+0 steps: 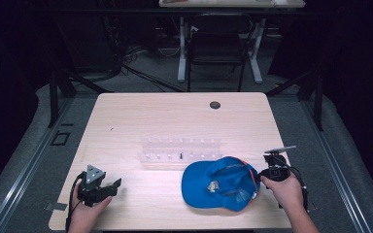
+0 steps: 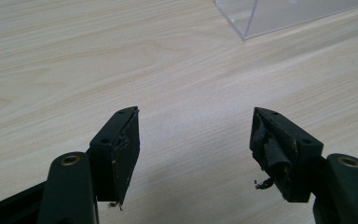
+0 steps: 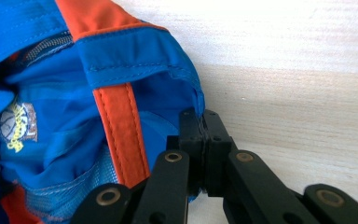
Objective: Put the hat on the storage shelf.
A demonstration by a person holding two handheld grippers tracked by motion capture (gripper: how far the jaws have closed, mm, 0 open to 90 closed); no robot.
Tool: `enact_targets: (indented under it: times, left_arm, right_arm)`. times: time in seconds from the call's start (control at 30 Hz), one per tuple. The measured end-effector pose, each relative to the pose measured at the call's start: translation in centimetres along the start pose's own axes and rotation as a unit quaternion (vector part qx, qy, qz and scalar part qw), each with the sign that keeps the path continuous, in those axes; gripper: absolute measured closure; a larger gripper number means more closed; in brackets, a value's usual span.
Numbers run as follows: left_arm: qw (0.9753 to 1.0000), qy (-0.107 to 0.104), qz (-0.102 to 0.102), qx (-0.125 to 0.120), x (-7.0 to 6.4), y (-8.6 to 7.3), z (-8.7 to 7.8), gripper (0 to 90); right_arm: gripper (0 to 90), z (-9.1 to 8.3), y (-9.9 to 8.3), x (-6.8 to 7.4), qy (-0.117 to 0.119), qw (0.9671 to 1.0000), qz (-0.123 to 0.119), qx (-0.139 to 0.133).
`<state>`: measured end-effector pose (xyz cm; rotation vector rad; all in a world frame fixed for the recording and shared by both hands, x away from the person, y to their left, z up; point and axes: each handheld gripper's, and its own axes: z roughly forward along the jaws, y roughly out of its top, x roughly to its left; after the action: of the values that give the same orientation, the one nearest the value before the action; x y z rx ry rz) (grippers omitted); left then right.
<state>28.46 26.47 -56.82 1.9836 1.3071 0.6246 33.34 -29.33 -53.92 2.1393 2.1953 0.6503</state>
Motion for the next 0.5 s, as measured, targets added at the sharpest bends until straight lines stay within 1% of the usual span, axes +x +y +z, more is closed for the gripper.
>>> enact_targets:
  times: [0.17,0.23,0.27,0.3,0.33,0.37,0.4,0.43,0.47,0.5]
  left_arm:
    - [1.0,-0.001,0.001,-0.001,0.0,0.0,0.0,33.7]
    - [1.0,0.001,0.001,-0.003,-0.1,0.0,0.0,33.8]
    - [1.0,0.001,0.001,-0.003,-0.1,0.0,0.0,34.0]
    - [1.0,0.002,0.003,-0.002,-0.1,0.0,0.0,34.0]
    - [1.0,0.002,0.003,-0.003,-0.1,0.0,0.0,34.0]
    - [1.0,0.002,0.006,-0.002,-0.1,0.0,0.0,34.1]
    - [1.0,0.001,0.004,-0.001,-0.2,0.0,0.0,34.1]
    - [1.0,0.001,0.005,0.0,-0.2,0.0,0.0,34.1]
    - [1.0,0.001,0.005,0.0,-0.2,0.0,0.0,34.1]
    - [1.0,0.0,0.005,0.0,-0.3,0.0,0.1,34.1]
  right_arm:
    - [89.5,-1.0,0.2,0.7,-0.014,0.9996,-0.024,0.009]
    - [89.6,-1.9,0.4,1.2,-0.024,0.9991,-0.034,0.012]
    - [89.6,-1.9,0.4,1.2,-0.024,0.9991,-0.034,0.012]
    - [89.7,-2.5,0.6,1.5,-0.025,0.9983,-0.047,0.021]
    - [89.7,-2.5,0.6,1.5,-0.025,0.9983,-0.047,0.021]
    - [89.6,-2.7,0.6,1.7,-0.026,0.9985,-0.045,0.016]
    - [89.7,-3.1,0.7,1.9,-0.029,0.9983,-0.048,0.017]
    - [89.7,-3.7,0.9,2.1,-0.031,0.9975,-0.058,0.027]
    - [89.7,-3.7,0.9,2.1,-0.031,0.9975,-0.058,0.027]
    - [89.7,-4.3,1.1,2.4,-0.032,0.997,-0.063,0.034]
